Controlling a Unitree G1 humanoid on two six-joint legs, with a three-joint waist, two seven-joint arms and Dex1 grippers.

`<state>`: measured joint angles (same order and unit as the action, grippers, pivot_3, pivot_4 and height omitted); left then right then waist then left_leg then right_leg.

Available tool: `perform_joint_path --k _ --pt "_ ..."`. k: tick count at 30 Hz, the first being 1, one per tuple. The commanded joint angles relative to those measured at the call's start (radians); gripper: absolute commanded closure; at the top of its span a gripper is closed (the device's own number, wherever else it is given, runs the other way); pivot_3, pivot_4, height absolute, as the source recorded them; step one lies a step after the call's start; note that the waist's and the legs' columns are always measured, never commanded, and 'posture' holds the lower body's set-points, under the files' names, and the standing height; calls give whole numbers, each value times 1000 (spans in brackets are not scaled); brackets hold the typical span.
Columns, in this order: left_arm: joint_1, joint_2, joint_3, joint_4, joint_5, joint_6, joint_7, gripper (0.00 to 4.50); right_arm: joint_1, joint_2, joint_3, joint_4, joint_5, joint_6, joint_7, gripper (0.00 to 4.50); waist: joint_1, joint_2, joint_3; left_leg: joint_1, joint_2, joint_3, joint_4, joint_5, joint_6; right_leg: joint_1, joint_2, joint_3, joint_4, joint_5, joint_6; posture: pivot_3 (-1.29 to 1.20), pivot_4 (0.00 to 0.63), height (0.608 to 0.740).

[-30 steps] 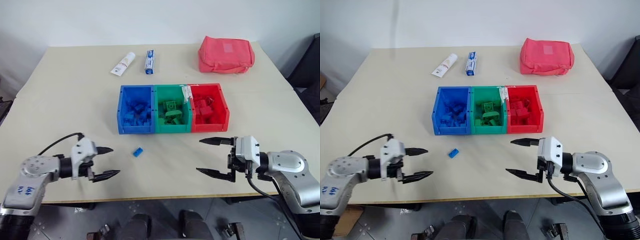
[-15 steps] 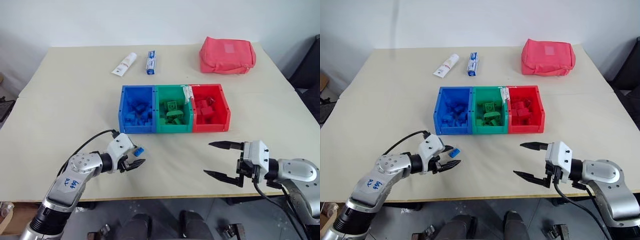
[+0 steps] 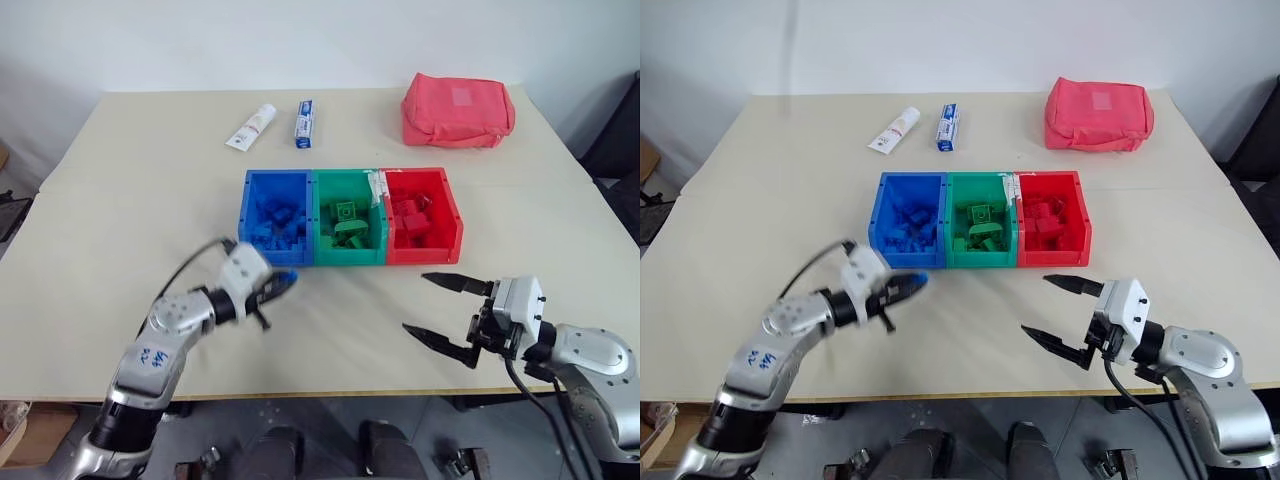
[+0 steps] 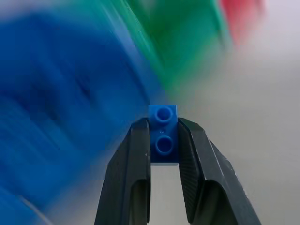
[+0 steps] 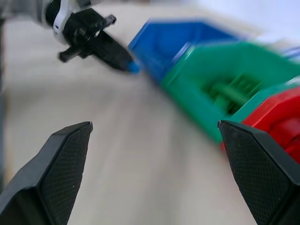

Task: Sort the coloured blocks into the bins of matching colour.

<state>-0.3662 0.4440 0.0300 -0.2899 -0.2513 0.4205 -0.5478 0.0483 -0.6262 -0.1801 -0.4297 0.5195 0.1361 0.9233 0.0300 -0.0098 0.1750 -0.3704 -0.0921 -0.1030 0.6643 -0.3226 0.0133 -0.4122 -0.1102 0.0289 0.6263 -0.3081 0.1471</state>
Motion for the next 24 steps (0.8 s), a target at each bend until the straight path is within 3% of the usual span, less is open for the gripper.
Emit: perform_joint_path --k 1,6,11,19,24 --pt "-75 -30 44 57 -9 -3 58 4039 -18 26 -59 -34 16 -19 -70 0 -1 1 -1 0 -1 1 0 0 0 0 0 0 0 0 0 0 150 740" --pt "-166 -67 -16 241 67 -96 73 4039 -14 71 -76 -37 -10 -44 -140 0 -4 1 -1 1 0 1 -1 0 0 -1 5 1 0 0 0 0 150 740" --pt "-213 -91 -21 333 60 -99 63 2454 -3 65 -70 -44 -28 -65 -146 0 -4 1 -1 0 0 1 -1 0 0 -1 6 2 1 0 0 0 150 740" --pt "-157 -12 5 290 54 -189 -21 29 20 17 -69 -1 -34 -79 -70 0 -9 1 -1 0 1 2 -1 0 0 -2 7 3 1 0 0 0 150 740" --pt "86 200 125 249 -101 -345 -394 29 0 -64 -66 83 -23 -83 59 0 -27 1 -1 1 3 3 -2 -1 0 -2 7 4 0 0 0 0 150 740"
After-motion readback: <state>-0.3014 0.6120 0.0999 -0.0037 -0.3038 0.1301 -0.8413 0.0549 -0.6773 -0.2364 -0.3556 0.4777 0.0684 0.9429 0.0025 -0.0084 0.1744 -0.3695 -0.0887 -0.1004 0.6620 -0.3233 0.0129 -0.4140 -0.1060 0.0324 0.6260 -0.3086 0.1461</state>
